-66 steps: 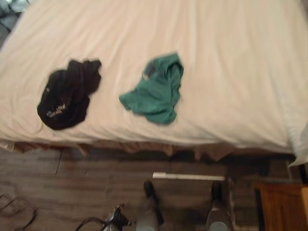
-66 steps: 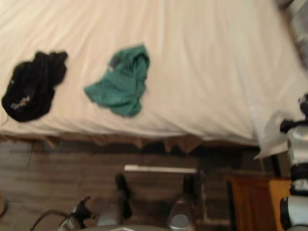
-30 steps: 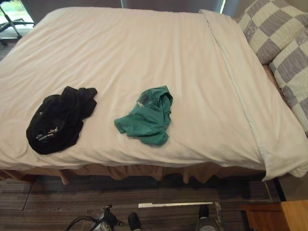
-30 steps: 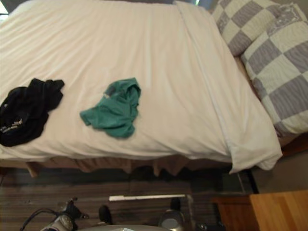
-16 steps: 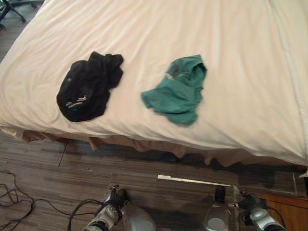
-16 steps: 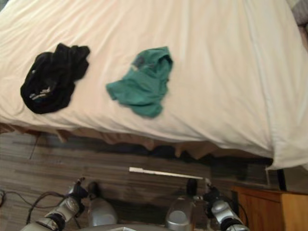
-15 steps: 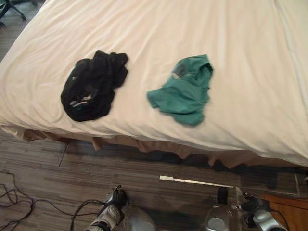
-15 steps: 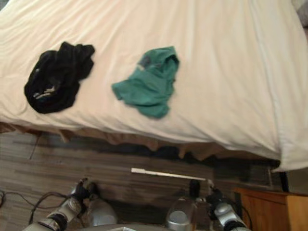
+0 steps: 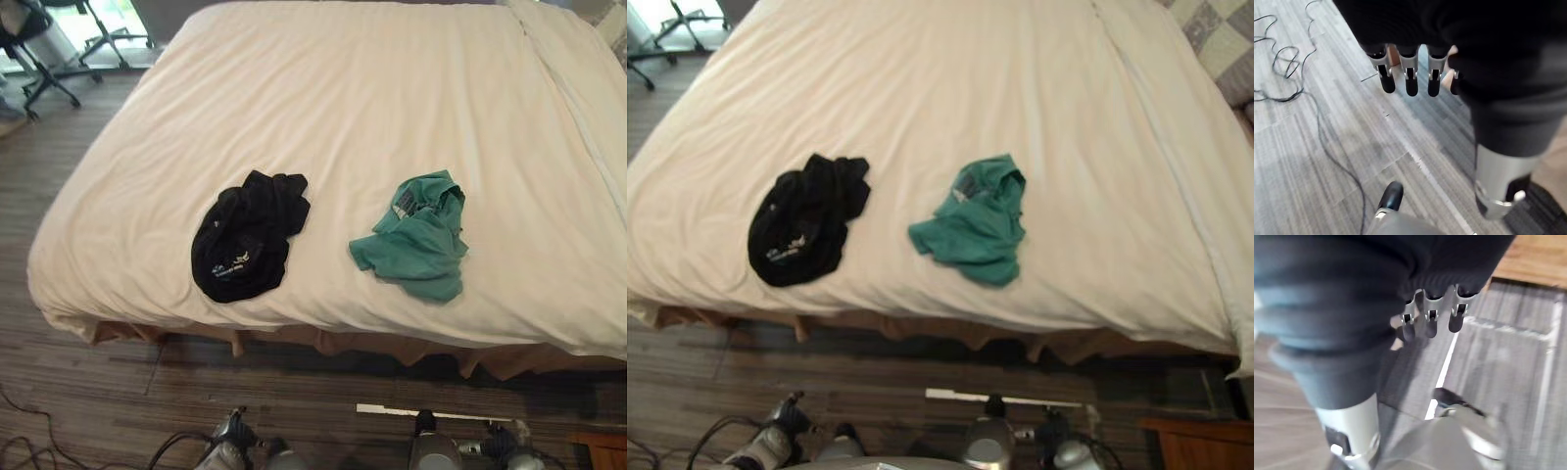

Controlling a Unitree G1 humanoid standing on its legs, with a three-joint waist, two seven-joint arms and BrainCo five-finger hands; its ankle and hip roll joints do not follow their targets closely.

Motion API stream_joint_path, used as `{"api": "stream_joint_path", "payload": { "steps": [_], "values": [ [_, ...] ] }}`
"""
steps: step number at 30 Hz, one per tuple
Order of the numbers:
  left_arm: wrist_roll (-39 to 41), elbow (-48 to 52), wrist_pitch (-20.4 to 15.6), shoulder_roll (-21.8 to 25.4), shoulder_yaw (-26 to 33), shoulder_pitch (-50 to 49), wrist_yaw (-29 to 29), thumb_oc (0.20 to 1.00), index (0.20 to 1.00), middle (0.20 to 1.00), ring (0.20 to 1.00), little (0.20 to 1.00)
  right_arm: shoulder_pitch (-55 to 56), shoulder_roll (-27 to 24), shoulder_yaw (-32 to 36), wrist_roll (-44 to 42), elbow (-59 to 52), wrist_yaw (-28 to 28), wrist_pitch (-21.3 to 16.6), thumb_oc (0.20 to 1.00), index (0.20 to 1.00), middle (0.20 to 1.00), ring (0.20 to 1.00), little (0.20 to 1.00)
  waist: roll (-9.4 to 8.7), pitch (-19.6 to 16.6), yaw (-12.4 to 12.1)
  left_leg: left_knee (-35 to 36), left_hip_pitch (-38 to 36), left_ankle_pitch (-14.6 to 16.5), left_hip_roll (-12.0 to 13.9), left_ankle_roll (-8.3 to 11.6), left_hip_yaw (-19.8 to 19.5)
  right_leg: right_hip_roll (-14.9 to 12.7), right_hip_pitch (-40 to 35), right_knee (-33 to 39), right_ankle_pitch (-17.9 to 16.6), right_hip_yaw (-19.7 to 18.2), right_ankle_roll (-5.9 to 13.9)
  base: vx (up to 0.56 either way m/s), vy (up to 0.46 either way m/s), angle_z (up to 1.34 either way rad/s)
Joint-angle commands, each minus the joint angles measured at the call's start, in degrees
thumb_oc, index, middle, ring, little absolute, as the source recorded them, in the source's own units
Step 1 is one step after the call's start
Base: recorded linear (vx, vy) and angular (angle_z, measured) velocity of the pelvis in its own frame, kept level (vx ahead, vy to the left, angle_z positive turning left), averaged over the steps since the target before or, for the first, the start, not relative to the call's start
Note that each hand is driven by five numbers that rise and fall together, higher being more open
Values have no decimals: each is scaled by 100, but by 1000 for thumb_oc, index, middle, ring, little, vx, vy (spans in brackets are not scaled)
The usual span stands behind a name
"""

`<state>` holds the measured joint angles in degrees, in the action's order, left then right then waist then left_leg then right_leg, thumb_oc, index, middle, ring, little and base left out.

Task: Tidy up the quilt and then pick up the clothes from the bed and put them into the laundry hamper.

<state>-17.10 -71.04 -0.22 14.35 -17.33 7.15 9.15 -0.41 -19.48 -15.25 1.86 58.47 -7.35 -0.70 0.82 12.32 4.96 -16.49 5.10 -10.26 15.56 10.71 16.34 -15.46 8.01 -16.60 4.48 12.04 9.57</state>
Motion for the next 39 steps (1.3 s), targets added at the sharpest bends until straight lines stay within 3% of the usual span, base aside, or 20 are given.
{"api": "stream_joint_path", "payload": {
  "steps": [1, 5, 6, 7, 11, 14, 15, 16, 17, 19, 23, 24, 25, 27, 28, 29, 30, 32, 35, 39],
  "values": [
    [38, 191, -42, 399, -172, 571, 227, 1000, 1000, 1000, 1000, 1000, -500, 158, -130, -130, 113, -160, -11, 1000, 1000, 1000, 1000, 1000, -369, 626, -17, -981, 903, 565, -615, 415, -368, 400, -260, 1463, -330, -15, -221, -40, 241, 0],
    [37, 313, -149, 147, -495, 607, 294, 1000, 1000, 1000, 1000, 1000, -572, 209, -208, 25, 204, -178, 17, 1000, 1000, 1000, 1000, 1000, -181, 310, 33, 493, 230, 1031, -156, 126, -971, 213, -232, 1552, -391, -281, 132, 67, 474, -22],
    [61, 339, -191, 26, -662, 641, 340, 1000, 1000, 1000, 1000, 1000, -589, 236, -255, 64, 165, -187, -2, 1000, 1000, 1000, 1000, 1000, -172, 176, 50, 1052, -150, 1162, -71, 136, -1661, 153, -122, 1475, -426, -525, 255, 60, 419, -71],
    [91, 331, -195, -73, -712, 647, 341, 1000, 1000, 1000, 1000, 1000, -590, 252, -218, 69, 191, -171, 2, 1000, 1000, 1000, 1000, 1000, -146, 84, 136, 1274, -342, 1271, -72, 118, -1822, 103, -69, 1424, -476, -590, 334, 62, 566, -81],
    [57, 162, -120, -196, -739, 669, 332, 1000, 1000, 1000, 1000, 1000, -598, 541, -139, 306, 389, -201, 148, 1000, 1000, 1000, 1000, 1000, -397, -87, 241, 1652, -820, 1501, -337, -48, -1352, -269, 120, 1330, -1029, -625, 543, -29, 299, -46],
    [185, 27, -49, -92, -481, 563, 374, 1000, 1000, 1000, 1000, 1000, -705, 712, -286, 336, 559, -133, 172, 1000, 1000, 1000, 1000, 1000, -481, -49, -50, 1809, -943, 1432, -509, -167, -846, -552, 217, 1130, -1125, 407, 468, -155, 250, -82],
    [280, -66, -8, -22, -311, 445, 380, 1000, 1000, 1000, 1000, 1000, -639, 721, -251, 278, 695, -125, 160, 1000, 1000, 1000, 1000, 1000, -468, -22, -71, 1934, -944, 1311, -590, -243, -831, -240, 121, 817, -872, 312, 397, -102, 214, -101],
    [280, -66, -7, -19, -310, 447, 379, 1000, 1000, 1000, 1000, 1000, -642, 723, -251, 277, 696, -126, 159, 1000, 1000, 1000, 1000, 1000, -477, -29, -67, 1938, -930, 1295, -601, -247, -833, -249, 133, 823, -884, 310, 396, -103, 280, -37],
    [434, -214, 38, 82, -32, 239, 335, 1000, 1000, 1000, 1000, 1000, -522, 655, -57, 58, 852, -149, 154, 1000, 1000, 1000, 1000, 1000, -438, -24, -80, 1982, -884, 1191, -723, -362, -893, 351, 6, 671, -508, -160, 357, -75, 139, 14],
    [512, -356, 62, 153, 166, 92, 307, 1000, 1000, 1000, 1000, 1000, -429, 572, 188, -169, 948, -226, 151, 1000, 1000, 1000, 1000, 1000, -446, -57, -104, 2005, -835, 1147, -811, -399, -950, 539, -126, 747, -383, -303, 257, -44, 106, 40],
    [1095, -733, 74, 782, 1395, -493, 332, 1000, 1000, 1000, 1000, 1000, -138, -17, 1287, -818, 1119, -400, 170, 1000, 1000, 1000, 1000, 1000, -437, -213, -180, 2018, -773, 1126, -955, -408, -1007, 587, -447, 1417, -491, -605, 184, 40, 15, 16],
    [1289, -887, 39, 1310, 2040, -834, 297, 1000, 1000, 1000, 1000, 1000, 33, -566, 1703, -718, 966, -517, 154, 1000, 1000, 1000, 1000, 1000, -411, -324, -227, 2051, -815, 1107, -944, -376, -950, 503, -598, 1633, -579, -553, 227, 47, -12, 0],
    [1287, -880, 40, 1312, 2042, -847, 294, 1000, 1000, 1000, 1000, 1000, 46, -564, 1702, -715, 955, -517, 159, 1000, 1000, 1000, 1000, 1000, -412, -336, -221, 2051, -811, 1107, -945, -376, -954, 503, -603, 1647, -585, -547, 228, 70, -16, 1],
    [1242, -498, -104, 1985, 2493, -928, 578, 1000, 1000, 1000, 1000, 1000, 303, -1213, 2153, -531, 329, -780, 10, 1000, 1000, 1000, 1000, 1000, -389, -413, -246, 2095, -836, 1073, -921, -327, -973, 468, -726, 1866, -661, -477, 272, 43, -8, 4],
    [1239, -491, -101, 1984, 2492, -934, 578, 1000, 1000, 1000, 1000, 1000, 317, -1210, 2160, -526, 314, -780, 17, 1000, 1000, 1000, 1000, 1000, -387, -417, -243, 2094, -835, 1072, -921, -326, -978, 469, -734, 1876, -667, -470, 272, 35, -5, 18],
    [1115, 224, -299, 2406, 2800, -1039, 940, 1000, 1000, 1000, 1000, 1000, 757, -1771, 2470, 127, -885, -939, -72, 1000, 1000, 1000, 1000, 1000, -379, -426, -243, 2133, -861, 1053, -905, -293, -980, 441, -815, 1971, -707, -405, 314, 24, -5, 16],
    [1105, 261, -282, 2395, 2803, -1071, 941, 1000, 1000, 1000, 1000, 1000, 810, -1765, 2498, 147, -941, -933, -46, 1000, 1000, 1000, 1000, 1000, -374, -442, -244, 2133, -860, 1054, -906, -293, -985, 441, -821, 1979, -710, -399, 316, -3, -6, 15],
    [879, 2024, -589, 2883, 3067, -1284, 1188, 1000, 1000, 1000, 1000, 1000, 1131, -2476, 2979, 839, -2467, -1072, -174, 1000, 1000, 1000, 1000, 1000, -341, -445, -236, 2149, -859, 990, -882, -274, -1012, 410, -853, 2024, -773, -318, 350, 1, -2, 10],
    [636, 3354, -749, 3163, 3030, -1225, 1215, 1000, 1000, 1000, 1000, 1000, 1063, -2871, 3126, 1159, -3454, -1106, -336, 1000, 1000, 1000, 1000, 1000, -323, -442, -246, 2149, -872, 1005, -872, -272, -1029, 400, -880, 2048, -771, -302, 361, 6, -3, 5],
    [93, 4423, -815, 3591, 2650, -861, 993, 1000, 1000, 1000, 1000, 1000, 660, -3415, 2881, 1694, -4295, -965, -476, 1000, 1000, 1000, 1000, 1000, -326, -509, -231, 2149, -932, 1100, -857, -267, -999, 389, -946, 2107, -710, -291, 377, 47, -8, -3]
  ]
}}
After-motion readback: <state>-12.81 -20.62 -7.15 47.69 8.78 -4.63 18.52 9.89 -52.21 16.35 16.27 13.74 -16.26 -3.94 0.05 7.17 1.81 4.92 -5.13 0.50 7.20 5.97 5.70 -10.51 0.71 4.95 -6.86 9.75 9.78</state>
